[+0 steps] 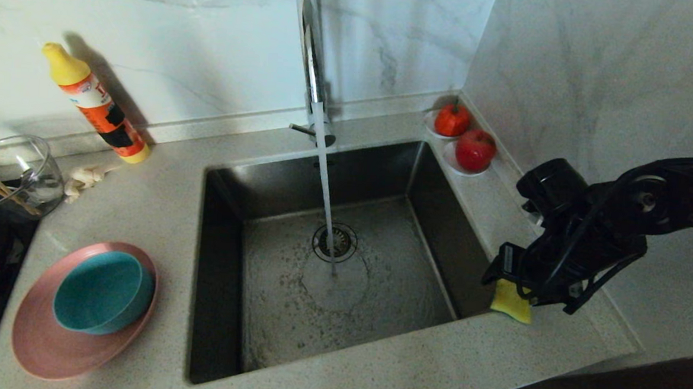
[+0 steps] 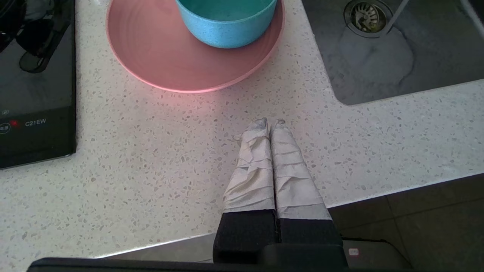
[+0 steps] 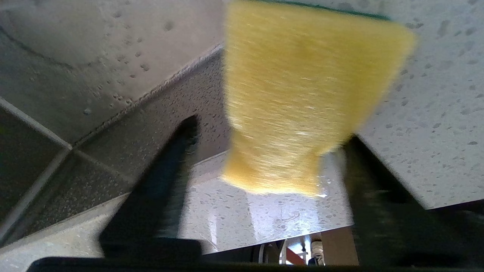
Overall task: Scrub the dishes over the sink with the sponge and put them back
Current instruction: Pick up a bowl and the sponge
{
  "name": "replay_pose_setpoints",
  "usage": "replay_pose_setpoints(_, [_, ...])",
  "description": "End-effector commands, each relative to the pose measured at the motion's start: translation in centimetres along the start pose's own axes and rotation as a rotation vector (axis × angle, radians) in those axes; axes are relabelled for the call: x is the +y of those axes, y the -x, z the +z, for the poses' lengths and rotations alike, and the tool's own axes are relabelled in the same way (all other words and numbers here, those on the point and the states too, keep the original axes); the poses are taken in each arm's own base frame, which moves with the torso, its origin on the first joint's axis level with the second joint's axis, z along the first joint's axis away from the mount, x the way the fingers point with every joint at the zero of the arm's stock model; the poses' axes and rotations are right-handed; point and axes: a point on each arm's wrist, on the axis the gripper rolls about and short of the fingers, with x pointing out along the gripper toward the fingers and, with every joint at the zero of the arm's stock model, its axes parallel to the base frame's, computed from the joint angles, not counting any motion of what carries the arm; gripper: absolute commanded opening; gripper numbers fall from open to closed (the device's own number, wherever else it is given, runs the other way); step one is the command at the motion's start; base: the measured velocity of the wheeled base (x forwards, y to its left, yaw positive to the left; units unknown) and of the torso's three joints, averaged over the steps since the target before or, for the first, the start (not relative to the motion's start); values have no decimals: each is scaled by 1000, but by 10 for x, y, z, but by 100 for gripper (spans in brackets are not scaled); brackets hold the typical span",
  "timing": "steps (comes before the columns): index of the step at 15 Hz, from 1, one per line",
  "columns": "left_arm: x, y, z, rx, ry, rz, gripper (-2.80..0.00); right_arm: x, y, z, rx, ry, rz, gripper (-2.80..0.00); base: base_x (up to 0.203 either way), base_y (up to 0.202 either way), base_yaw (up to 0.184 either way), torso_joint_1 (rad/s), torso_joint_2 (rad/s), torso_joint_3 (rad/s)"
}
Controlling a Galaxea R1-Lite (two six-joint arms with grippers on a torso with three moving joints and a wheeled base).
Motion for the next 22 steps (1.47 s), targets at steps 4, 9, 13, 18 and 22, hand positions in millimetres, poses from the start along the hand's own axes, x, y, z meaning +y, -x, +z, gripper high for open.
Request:
replay_pose_setpoints(4, [0, 0, 0, 1, 0, 1, -280, -1, -1, 0, 4, -7, -6, -280, 0, 0, 0, 0, 0, 0])
replay_pose_setpoints(9, [0, 0, 0, 2, 0, 1, -280, -2, 6, 0, -5, -7, 2, -280, 0, 0, 0, 0, 0, 0])
replay_pose_setpoints(13, [0, 0, 0, 2, 0, 1, -280, -6, 44, -3, -49, 0, 36, -280, 0, 0, 0, 0, 0, 0])
replay_pose_setpoints(18, [0, 0, 0, 2, 0, 1, -280, -20, 105, -26, -113, 165, 110, -280, 0, 0, 0, 0, 0, 0])
replay_pose_setpoints(22, [0, 0, 0, 1, 0, 1, -280, -19, 135, -69, -114, 471, 195, -280, 0, 0, 0, 0, 0, 0])
